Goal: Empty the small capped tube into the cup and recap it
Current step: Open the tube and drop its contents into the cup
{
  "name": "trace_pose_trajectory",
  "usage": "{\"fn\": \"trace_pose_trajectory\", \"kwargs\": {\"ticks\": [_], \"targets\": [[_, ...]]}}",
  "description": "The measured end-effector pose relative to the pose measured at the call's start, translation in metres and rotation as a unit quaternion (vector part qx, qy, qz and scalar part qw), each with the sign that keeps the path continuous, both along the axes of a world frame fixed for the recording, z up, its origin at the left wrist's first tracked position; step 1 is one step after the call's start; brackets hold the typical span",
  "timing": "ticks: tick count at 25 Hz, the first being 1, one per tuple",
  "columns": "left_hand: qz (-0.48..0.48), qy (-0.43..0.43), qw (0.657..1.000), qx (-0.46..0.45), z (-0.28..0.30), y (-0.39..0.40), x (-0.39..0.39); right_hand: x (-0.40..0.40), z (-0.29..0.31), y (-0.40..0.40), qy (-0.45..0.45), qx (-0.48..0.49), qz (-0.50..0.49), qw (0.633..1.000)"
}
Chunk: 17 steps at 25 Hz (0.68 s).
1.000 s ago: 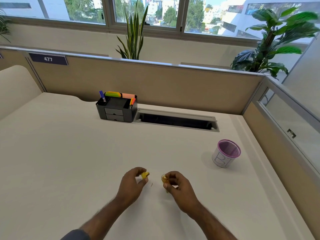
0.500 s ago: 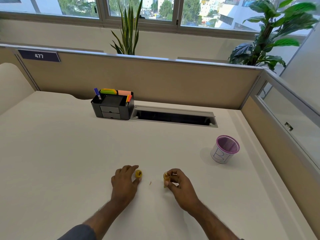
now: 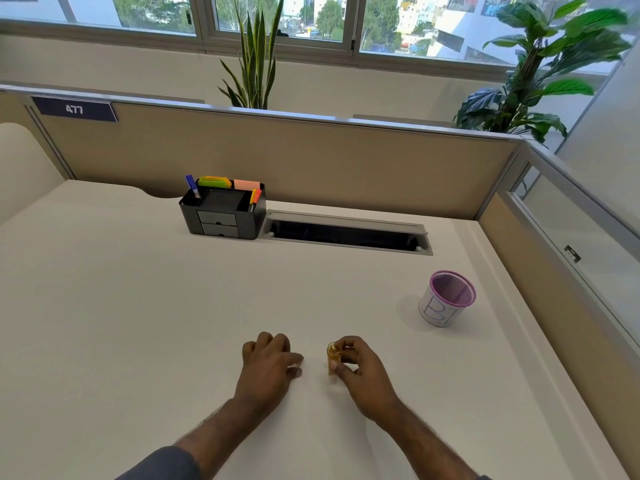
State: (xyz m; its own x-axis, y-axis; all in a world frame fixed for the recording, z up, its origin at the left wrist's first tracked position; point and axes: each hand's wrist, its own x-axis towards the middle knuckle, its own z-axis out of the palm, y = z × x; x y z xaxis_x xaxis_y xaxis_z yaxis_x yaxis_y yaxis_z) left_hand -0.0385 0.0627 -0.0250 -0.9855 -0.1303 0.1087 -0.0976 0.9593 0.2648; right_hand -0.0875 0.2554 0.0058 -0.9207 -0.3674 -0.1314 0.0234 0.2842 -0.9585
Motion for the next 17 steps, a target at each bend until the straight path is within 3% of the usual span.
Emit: {"fn": "trace_pose_trajectory", "kwargs": {"ticks": [7, 17], "targets": [[0.039, -0.06, 0.997, -0.007, 0.015, 0.015, -0.007, 0.004, 0.002, 0.0, 0.004, 0.0, 0.002, 1.0], [0.025, -0.156, 0.973, -0.165, 0.017, 0.038, -0.003, 0.006, 0.006, 0.003, 0.025, 0.017, 0.0, 1.0]]}}
